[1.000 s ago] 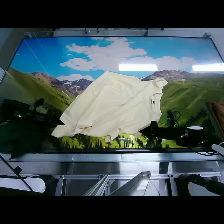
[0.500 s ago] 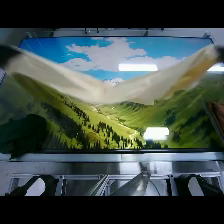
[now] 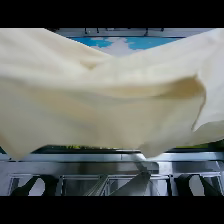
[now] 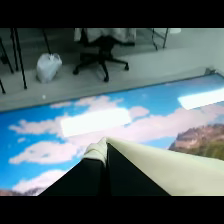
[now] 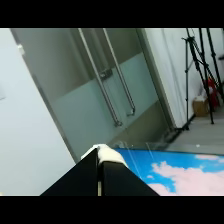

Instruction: Fold the shirts.

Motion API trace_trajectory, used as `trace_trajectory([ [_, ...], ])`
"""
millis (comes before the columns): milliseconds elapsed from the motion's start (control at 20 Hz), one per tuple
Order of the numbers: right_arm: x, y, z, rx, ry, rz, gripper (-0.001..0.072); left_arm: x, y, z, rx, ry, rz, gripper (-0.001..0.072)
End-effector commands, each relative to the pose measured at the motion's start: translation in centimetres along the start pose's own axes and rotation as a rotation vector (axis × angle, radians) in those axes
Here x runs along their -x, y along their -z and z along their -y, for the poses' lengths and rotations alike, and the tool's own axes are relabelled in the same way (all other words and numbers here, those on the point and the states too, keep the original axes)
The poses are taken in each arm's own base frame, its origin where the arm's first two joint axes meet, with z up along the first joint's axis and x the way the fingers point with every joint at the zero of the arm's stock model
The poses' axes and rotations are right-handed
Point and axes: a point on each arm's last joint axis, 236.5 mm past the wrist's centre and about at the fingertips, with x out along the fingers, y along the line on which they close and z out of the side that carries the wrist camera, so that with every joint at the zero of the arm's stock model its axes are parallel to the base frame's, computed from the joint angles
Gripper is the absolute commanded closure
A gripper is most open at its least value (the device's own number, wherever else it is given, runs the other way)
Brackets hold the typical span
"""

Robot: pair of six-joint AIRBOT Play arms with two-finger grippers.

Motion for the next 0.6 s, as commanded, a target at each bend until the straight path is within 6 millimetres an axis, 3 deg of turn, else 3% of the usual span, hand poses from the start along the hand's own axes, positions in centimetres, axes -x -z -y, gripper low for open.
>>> trace_trajectory([
  [0, -1.5, 5.0, 8.8, -0.089, 0.154, -0.2, 0.0688, -7.0, 9.4, -6.1, 0.167, -0.02, -0.306, 0.0686],
  [100, -3.8, 11.7, 13.1, -0.216, 0.153, -0.365, 0.0688, -12.0, 16.8, -8.8, 0.323, 0.028, -0.49, 0.0686],
  [200, -6.4, 19.4, 17.3, -0.302, 0.176, -0.504, 0.0689, -16.1, 24.2, -10.3, 0.417, 0.087, -0.657, 0.0686],
  [350, -8.8, 30.2, 25.5, -0.419, 0.311, -0.638, 0.0689, -21.2, 33.5, -12.5, 0.525, 0.119, -0.807, 0.0686],
  [450, -10.1, 35.1, 29.8, -0.496, 0.323, -0.652, 0.069, -24.1, 38.5, -14.4, 0.594, 0.107, -0.868, 0.0686],
  [550, -11.2, 38.2, 32.6, -0.572, 0.289, -0.619, 0.069, -26.4, 41.8, -16.0, 0.639, 0.114, -0.919, 0.0686],
])
